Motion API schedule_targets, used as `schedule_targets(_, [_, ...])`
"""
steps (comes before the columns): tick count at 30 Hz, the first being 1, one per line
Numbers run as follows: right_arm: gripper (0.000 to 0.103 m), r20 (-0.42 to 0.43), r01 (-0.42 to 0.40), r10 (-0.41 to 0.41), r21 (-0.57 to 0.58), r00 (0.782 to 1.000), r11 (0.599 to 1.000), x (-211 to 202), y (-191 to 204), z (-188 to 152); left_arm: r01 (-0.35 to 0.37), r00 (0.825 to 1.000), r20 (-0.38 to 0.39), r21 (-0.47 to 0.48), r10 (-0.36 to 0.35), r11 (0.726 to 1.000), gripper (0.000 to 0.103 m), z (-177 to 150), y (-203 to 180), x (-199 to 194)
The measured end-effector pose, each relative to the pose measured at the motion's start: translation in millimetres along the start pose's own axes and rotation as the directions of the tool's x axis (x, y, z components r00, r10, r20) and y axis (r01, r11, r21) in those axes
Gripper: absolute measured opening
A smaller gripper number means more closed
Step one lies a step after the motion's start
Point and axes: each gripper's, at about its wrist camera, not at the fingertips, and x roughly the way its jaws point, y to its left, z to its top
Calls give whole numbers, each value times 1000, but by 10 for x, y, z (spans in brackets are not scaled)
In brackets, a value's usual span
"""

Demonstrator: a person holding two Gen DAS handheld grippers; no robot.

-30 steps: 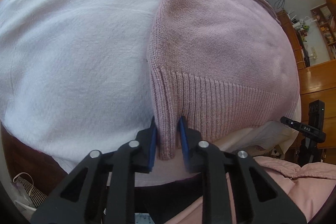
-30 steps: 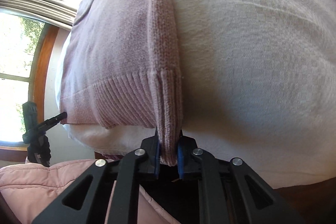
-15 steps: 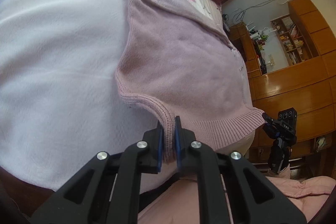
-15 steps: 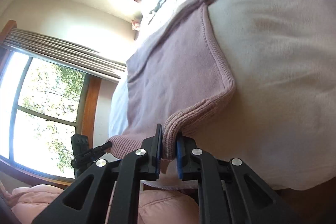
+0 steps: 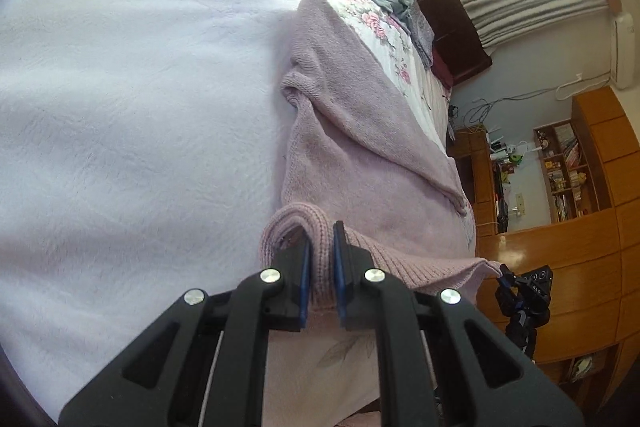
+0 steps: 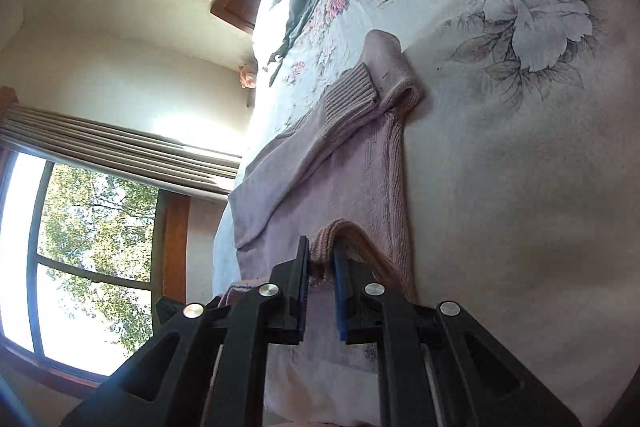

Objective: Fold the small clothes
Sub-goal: 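Fold the sweater side inward with the right gripper while the left gripper grasps the hem, then release the sweater hem with both grippers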

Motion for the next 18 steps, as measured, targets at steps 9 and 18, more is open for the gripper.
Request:
schedule_targets(9, [40, -26, 108, -108, -4, 994, 994, 257, -230, 427, 27, 995, 97, -117, -15, 993, 33, 243, 148, -139])
schedule_targets(18, [55, -17, 272, -288, -276, 957, 922, 196, 125, 377, -192, 976, 146, 203, 164, 960, 44, 277, -326, -281])
